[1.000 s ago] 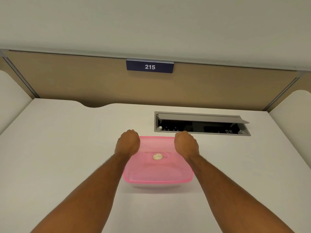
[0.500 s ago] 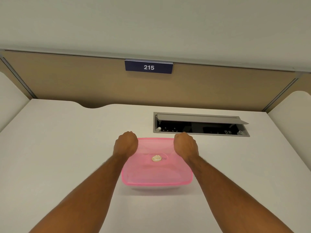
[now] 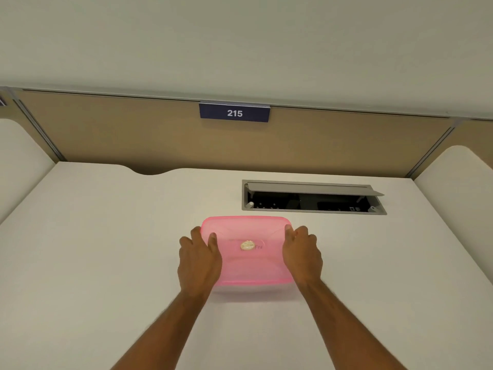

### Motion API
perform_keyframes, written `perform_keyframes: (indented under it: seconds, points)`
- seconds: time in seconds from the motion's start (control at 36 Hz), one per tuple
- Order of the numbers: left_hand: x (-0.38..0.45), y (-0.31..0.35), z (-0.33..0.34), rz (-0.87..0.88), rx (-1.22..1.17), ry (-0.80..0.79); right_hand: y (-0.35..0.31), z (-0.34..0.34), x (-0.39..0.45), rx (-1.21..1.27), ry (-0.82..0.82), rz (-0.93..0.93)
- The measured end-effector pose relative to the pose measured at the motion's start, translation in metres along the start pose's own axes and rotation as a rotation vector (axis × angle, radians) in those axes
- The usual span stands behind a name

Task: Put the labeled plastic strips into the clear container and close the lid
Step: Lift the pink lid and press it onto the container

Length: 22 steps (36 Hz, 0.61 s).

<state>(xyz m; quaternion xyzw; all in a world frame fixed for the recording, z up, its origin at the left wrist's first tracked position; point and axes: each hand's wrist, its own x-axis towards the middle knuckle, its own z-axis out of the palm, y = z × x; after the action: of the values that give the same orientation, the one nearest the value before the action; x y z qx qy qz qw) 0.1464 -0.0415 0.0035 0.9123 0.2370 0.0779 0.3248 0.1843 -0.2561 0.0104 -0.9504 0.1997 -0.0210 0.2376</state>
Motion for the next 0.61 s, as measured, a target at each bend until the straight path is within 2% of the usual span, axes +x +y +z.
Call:
perform_keyframes:
  seconds: [0.11, 0.19, 0.42, 0.61]
  points:
    - [-0.007, -0.003, -0.004, -0.070, 0.032, -0.061, 0.009, 0.006, -0.019, 0.036, -0.060, 0.069]
    - [-0.006, -0.004, -0.007, -0.069, 0.037, -0.085, 0.013, 0.008, -0.023, 0.105, -0.043, 0.083]
    - [-0.006, -0.004, -0.008, -0.050, -0.023, -0.087, 0.012, 0.010, -0.023, 0.154, -0.001, 0.070]
    - [-0.006, -0.004, -0.007, -0.027, 0.030, -0.061, 0.013, 0.010, -0.025, 0.110, 0.011, 0.058]
